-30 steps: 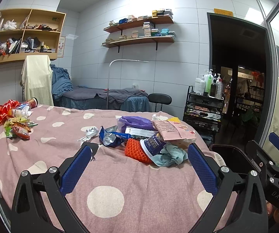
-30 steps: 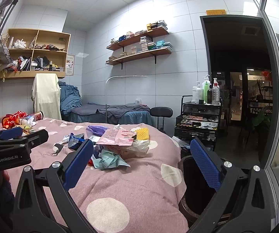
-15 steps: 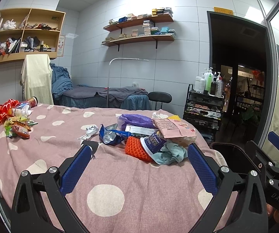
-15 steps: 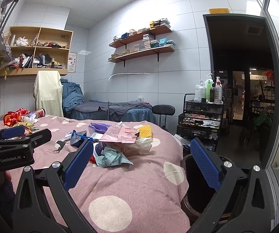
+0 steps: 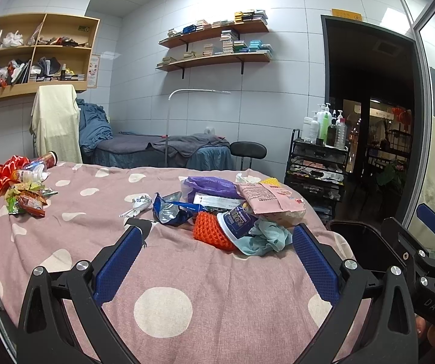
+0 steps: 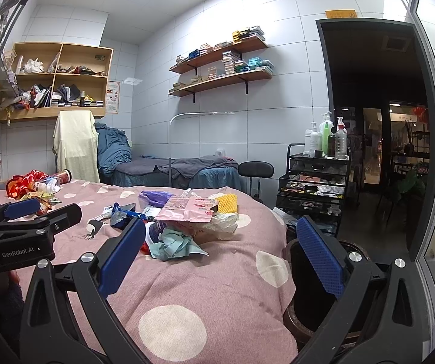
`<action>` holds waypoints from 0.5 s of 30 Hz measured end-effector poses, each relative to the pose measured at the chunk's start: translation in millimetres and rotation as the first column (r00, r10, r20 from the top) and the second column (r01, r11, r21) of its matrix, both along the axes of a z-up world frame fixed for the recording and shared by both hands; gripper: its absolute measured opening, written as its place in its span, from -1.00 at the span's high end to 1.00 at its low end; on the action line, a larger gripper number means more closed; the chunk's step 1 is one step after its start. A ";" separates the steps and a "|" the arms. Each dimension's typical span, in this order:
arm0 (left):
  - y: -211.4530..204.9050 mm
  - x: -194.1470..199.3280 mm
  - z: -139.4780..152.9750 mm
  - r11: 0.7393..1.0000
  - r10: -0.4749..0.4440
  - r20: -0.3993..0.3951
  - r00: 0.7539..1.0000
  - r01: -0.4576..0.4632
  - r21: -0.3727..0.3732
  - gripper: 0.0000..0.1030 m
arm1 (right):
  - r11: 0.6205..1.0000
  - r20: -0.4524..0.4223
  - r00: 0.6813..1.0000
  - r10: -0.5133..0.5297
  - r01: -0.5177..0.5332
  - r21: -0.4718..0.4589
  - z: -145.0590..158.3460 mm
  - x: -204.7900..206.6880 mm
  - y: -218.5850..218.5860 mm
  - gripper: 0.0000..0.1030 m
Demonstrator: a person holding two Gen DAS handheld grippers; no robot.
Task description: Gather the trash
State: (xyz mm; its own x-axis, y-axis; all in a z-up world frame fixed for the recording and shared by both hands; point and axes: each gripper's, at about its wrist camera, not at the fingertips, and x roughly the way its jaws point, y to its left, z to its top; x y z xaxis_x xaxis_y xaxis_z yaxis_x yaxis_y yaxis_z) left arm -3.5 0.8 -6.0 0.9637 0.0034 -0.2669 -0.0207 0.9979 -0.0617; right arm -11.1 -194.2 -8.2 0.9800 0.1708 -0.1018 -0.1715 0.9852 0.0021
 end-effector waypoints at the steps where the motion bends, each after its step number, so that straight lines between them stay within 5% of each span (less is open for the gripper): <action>1: 0.8 -0.4 -0.2 1.000 0.000 -0.001 1.000 0.000 0.000 -0.90 | 1.000 0.000 1.000 0.000 0.000 0.000 0.1 0.1 -0.2 -0.91; 15: -0.2 0.1 -0.2 1.000 0.000 -0.001 1.000 0.000 0.002 -0.90 | 1.000 -0.001 1.000 -0.002 0.002 -0.001 0.2 0.1 -0.4 -0.91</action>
